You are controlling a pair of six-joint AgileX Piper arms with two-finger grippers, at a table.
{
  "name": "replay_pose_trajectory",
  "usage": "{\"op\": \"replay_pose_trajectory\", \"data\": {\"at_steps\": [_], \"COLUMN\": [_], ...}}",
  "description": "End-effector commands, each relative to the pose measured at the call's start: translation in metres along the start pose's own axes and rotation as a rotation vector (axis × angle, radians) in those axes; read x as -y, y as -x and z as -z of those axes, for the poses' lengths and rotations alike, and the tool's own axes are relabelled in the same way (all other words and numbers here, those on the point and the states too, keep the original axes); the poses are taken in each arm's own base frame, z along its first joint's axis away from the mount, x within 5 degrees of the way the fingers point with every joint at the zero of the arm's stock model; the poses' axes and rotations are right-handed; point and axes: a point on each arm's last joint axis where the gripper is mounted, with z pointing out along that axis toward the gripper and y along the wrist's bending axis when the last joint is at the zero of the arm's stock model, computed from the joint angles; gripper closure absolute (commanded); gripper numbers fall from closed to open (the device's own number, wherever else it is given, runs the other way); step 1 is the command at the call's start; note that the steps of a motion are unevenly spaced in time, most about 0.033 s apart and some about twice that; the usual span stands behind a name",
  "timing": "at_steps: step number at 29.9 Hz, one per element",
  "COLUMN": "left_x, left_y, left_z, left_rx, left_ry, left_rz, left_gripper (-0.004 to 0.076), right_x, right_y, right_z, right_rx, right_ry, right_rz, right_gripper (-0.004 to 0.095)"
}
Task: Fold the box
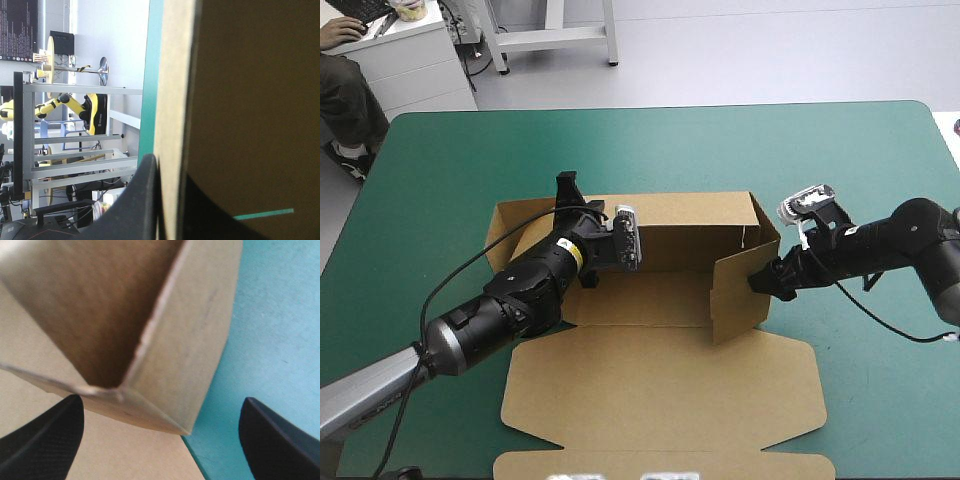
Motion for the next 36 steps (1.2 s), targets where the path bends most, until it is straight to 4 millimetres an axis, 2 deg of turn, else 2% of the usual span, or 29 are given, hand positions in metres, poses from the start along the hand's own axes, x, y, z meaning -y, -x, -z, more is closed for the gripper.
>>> {"op": "replay_pose_trajectory", "data": {"at_steps": [1, 11, 20, 24, 30, 36], "left_x": [-0.007, -0.006, -0.004, -0.003, -0.002, -0.002], "left_y": [0.002, 0.002, 0.002, 0.002, 0.005, 0.007], "left_z": [0.007, 0.006, 0.006, 0.006, 0.007, 0.007], "left_rx": [0.004, -0.001, 0.001, 0.002, 0.022, 0.043], "left_ry": [0.01, 0.006, -0.019, -0.02, -0.034, -0.036], "left_rz": [0.073, 0.079, 0.149, 0.149, 0.171, 0.175], "left_gripper": [0.0734, 0.0734, 0.0734, 0.0734, 0.0734, 0.0734], "right_x": [-0.015, -0.029, -0.031, -0.032, -0.033, -0.039], "right_y": [0.015, 0.032, 0.039, 0.039, 0.039, 0.037], "right_z": [0.004, -0.015, -0.018, -0.019, -0.019, -0.02], "right_rx": [0.104, 0.18, 0.22, 0.217, 0.214, 0.197], "right_ry": [0.076, -0.01, -0.104, -0.1, -0.095, -0.026], "right_rz": [0.039, 0.141, 0.182, 0.187, 0.186, 0.164], "right_gripper": [0.0126, 0.0145, 0.0414, 0.0653, 0.0929, 0.0927]}}
